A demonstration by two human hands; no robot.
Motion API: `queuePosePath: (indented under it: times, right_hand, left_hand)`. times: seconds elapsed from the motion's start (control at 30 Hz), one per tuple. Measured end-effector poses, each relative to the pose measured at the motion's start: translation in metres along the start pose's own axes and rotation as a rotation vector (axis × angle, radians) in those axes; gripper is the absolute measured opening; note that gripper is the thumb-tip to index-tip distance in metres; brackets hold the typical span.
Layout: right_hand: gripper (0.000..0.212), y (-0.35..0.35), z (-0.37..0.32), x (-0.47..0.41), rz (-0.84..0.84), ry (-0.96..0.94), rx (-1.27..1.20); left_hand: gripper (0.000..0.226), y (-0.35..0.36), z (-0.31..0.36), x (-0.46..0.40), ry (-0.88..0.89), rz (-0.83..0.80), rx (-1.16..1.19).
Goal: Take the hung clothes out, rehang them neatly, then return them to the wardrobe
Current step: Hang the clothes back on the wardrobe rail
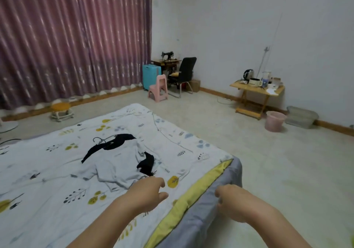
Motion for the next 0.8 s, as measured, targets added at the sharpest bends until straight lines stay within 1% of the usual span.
queuePosePath:
  times: [0.07,0.2,0.33,0.6,0.8]
  right_hand:
    - [0.034,-0.01,0.014,-0.024,0.047,-0.032,0.025]
    - [0.037,-0.027,0.033,-0.074,0.083,-0.105,0.078]
    - [0.037,-0.037,0.035,-0.116,0.07,-0.178,0.124]
    - [0.034,-0.061,0.008,-0.211,0.026,-0.342,0.142]
    - [0.034,-0.093,-0.037,-0.309,0.047,-0.419,0.172]
  left_hand:
    - [0.04,-0.006,0.001,-0.019,-0.032,0.04,0.047]
    - [0.04,-0.013,0.006,-0.046,-0.097,0.136,0.13]
    - [0.034,-0.006,-0.002,-0.062,-0.15,0.133,0.156]
    - [0.034,-0.022,-0.054,-0.116,-0.319,0.134,0.237]
    - [0.037,-0.051,-0.12,-0.184,-0.401,0.213,0.297]
Point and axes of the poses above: each hand's wrist, its own x-axis away from the middle knuckle, its own y-axis out of the palm, z = x × y, the point moved 4 cm from there along -x, towards the middle knuckle, and after that the axes turned 15 degrees about x, right-handed, at the moved point
